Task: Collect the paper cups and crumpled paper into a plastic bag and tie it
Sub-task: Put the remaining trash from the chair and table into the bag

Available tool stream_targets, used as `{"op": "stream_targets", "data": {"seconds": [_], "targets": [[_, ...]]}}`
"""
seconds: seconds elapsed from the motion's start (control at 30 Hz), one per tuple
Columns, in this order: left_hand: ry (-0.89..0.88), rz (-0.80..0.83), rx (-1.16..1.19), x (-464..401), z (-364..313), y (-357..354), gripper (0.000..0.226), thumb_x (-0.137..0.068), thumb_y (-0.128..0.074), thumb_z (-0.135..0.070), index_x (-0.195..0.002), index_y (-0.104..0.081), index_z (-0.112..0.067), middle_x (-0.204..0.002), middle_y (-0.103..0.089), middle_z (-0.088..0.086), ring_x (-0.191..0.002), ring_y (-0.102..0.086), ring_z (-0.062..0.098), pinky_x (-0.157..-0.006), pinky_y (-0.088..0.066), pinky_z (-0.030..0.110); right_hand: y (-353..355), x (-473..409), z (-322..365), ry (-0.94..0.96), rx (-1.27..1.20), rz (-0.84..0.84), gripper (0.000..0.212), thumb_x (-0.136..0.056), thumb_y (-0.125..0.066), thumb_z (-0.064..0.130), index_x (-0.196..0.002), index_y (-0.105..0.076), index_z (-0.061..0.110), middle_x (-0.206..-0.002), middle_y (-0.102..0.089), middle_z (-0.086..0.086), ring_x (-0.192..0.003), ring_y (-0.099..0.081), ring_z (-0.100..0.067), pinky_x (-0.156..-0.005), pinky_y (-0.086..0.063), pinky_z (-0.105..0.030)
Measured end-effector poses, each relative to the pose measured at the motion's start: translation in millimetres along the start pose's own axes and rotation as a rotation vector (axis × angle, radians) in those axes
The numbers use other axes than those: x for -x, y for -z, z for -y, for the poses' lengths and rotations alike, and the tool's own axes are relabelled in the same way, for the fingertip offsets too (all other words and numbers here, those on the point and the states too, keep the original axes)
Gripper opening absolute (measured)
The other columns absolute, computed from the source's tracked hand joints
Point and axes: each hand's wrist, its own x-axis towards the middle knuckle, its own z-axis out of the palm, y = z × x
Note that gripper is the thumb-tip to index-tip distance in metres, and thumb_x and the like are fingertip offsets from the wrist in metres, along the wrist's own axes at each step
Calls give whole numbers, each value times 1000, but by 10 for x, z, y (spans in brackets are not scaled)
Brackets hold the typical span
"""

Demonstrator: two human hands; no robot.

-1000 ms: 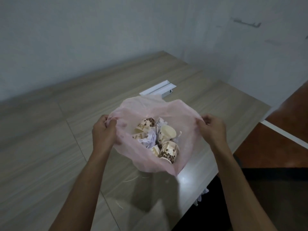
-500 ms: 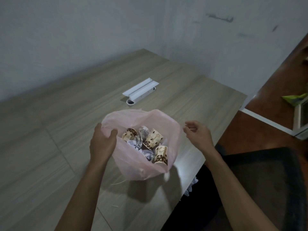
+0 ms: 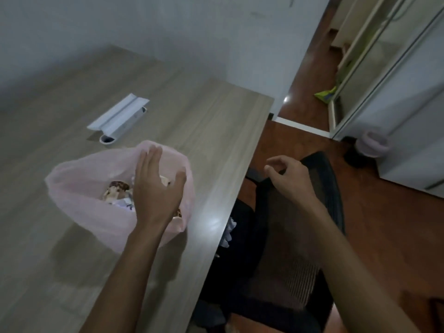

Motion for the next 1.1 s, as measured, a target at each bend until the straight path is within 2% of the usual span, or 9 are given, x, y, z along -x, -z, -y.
{"op": "stream_targets", "data": {"seconds": [0.2, 0.37, 0.5, 0.6, 0.67, 0.73, 0.87, 0.97, 1.1], "targets": [[-95, 293, 79, 386, -331, -606, 64, -89, -60, -43, -145, -46, -16, -152, -43, 1, -144, -32, 17, -117, -26, 35, 618, 287, -639, -90, 153, -262, 48, -76, -63, 52, -119, -64, 29, -119, -65, 1, -118, -55, -23, -100, -47, -38], [-103, 483, 116, 824, -509, -967, 69, -88, -59, -56, -147, -42, -22, -152, -42, -5, -142, -33, 11, -116, -26, 30, 796, 711, -1001, -217, -28, -162, 76, -78, -75, 45, -145, -43, 27, -141, -53, 1, -128, -51, -20, -102, -42, -29], [42, 724, 289, 1333, -706, -1093, 80, -81, -66, -59, -150, -38, -31, -133, -52, -20, -115, -48, -7, -104, -42, 21, 703, 1029, -1209, -273, -233, -13, 81, -85, -74, 30, -152, -29, 36, -153, -41, 3, -137, -43, -17, -110, -37, -27], [90, 1063, 376, 1799, -825, -1233, 100, -68, -70, -70, -152, -21, -46, -151, -31, -21, -139, -33, 2, -102, -33, 14, 648, 1117, -1285, -252, -327, -16, 75, -91, -66, 28, -153, -25, 40, -155, -38, 5, -137, -43, -16, -112, -38, -29], [51, 1210, 297, 2069, -871, -1328, 105, -66, -72, -74, -148, -8, -60, -162, -8, -16, -149, -8, 4, -113, -23, 25, 653, 1121, -1281, -254, -335, -37, 72, -94, -61, 23, -154, -25, 37, -152, -42, 4, -124, -50, -11, -96, -39, -9], [62, 1218, 242, 2218, -927, -1374, 103, -70, -75, -63, -143, -2, -66, -163, 4, -10, -149, -1, 6, -116, -25, 32, 676, 1145, -1290, -269, -360, -47, 70, -95, -58, 19, -154, -25, 36, -143, -51, 1, -104, -56, -9, -75, -39, -1], [74, 1206, 236, 2359, -1013, -1416, 96, -85, -70, -25, -145, -5, -64, -165, 4, -4, -150, -8, 8, -97, -36, 21, 733, 1245, -1406, -268, -367, -61, 69, -96, -55, 18, -154, -23, 35, -134, -58, -5, -99, -62, -21, -70, -39, -10], [57, 1190, 270, 2480, -1014, -1453, 96, -83, -70, -23, -144, -9, -65, -165, 0, -5, -150, -6, 7, -108, -33, 27, 777, 1332, -1514, -252, -338, -74, 68, -97, -53, 17, -155, -22, 32, -141, -53, -2, -98, -53, -11, -67, -31, -1], [21, 1228, 309, 2632, -1045, -1525, 94, -77, -69, -30, -144, -13, -64, -165, -6, -5, -150, 1, 4, -120, -24, 40, 865, 1480, -1665, -271, -336, -96, 70, -96, -53, 17, -156, -19, 33, -138, -54, -4, -96, -49, -8, -72, -36, -8]]}}
